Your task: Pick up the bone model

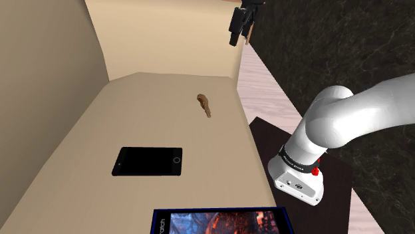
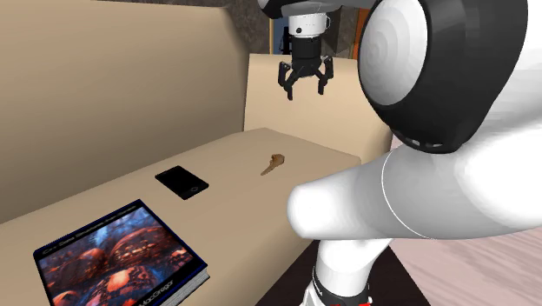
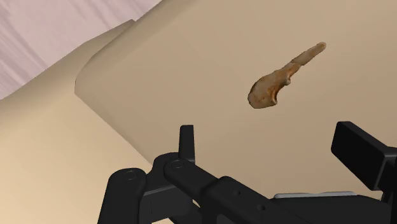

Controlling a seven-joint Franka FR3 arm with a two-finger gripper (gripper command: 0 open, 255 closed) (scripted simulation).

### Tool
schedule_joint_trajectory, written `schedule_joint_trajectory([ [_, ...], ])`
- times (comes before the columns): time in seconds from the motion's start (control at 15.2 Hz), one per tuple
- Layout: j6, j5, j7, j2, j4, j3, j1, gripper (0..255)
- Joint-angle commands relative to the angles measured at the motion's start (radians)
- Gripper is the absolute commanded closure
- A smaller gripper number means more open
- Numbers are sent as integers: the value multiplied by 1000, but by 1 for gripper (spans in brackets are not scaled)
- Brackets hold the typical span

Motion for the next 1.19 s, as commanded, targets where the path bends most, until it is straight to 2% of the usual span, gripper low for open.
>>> schedule_joint_trajectory([
  [0.0,0,0,0,0,0,0,0,0],
  [0.59,296,113,265,83,-220,79,-29,0],
  [1.12,608,215,487,287,-319,165,-45,0],
])
